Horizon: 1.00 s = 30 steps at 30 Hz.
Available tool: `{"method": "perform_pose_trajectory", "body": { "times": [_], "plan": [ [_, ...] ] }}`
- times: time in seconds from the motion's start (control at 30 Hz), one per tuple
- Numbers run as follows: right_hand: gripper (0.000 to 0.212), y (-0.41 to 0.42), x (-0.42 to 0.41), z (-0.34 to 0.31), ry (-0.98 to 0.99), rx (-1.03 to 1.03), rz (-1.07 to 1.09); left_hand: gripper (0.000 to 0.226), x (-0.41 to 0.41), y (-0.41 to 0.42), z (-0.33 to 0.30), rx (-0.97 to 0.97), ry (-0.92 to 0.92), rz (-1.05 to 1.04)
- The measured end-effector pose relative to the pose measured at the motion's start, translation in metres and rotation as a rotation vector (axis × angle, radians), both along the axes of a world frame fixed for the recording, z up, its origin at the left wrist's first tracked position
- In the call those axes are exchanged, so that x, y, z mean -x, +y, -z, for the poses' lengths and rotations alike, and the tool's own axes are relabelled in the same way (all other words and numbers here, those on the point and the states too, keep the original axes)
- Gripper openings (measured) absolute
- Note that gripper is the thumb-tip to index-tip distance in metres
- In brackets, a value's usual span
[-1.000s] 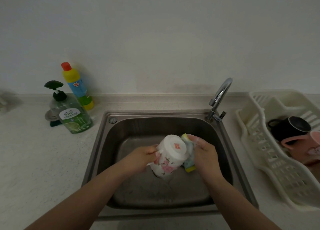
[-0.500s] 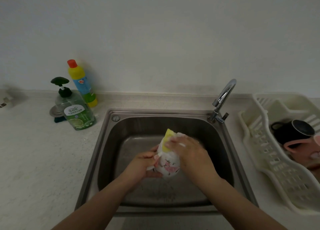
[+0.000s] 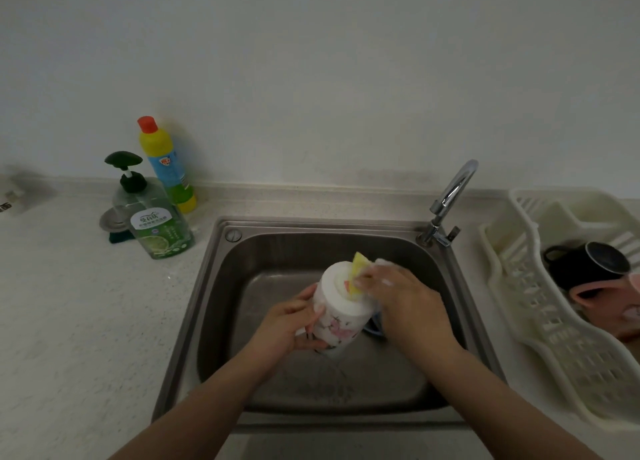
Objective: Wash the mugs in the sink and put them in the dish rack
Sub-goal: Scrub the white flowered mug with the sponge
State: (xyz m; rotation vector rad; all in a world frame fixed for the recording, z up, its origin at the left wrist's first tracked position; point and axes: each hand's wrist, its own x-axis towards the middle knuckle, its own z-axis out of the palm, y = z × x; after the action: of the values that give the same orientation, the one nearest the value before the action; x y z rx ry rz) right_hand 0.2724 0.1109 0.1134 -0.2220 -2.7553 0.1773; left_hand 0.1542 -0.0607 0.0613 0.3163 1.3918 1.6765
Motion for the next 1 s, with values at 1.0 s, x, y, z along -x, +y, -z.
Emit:
{"method": "perform_pose_trajectory", "body": {
  "times": [1.0],
  "plan": [
    [0.061,0.000,0.014,0.000,0.092,-0.033,-0.055,0.043,0.009,-0.002,-0.009,-0.028,-0.004,-0.021]
  ]
}}
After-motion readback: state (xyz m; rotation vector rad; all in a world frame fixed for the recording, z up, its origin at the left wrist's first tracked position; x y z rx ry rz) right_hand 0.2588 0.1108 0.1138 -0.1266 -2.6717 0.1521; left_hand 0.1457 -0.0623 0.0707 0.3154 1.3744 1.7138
